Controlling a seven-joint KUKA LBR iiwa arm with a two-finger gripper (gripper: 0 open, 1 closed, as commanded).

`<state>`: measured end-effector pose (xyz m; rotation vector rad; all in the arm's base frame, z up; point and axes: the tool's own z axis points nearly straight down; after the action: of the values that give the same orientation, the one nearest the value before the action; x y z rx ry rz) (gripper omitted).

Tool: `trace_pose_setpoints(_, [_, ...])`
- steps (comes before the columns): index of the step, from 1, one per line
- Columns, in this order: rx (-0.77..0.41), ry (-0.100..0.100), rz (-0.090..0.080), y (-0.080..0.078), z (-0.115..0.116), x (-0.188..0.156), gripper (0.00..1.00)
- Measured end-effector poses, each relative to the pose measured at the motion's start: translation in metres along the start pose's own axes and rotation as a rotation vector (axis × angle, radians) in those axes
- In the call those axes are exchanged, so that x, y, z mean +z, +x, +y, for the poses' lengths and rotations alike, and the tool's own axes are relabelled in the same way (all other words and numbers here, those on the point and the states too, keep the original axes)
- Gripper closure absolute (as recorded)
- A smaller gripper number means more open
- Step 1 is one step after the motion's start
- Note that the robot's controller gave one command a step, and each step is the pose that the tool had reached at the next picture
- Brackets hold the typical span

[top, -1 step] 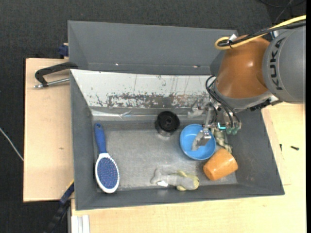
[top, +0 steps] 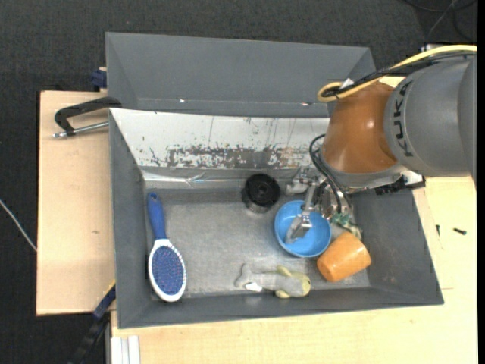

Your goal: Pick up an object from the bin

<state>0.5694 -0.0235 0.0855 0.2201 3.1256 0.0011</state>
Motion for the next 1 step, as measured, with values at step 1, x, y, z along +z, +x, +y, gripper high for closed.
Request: trace_pose_setpoints(1, [0.039,-0.002,0.003,0.0021,-0.0075,0.0092,0.00])
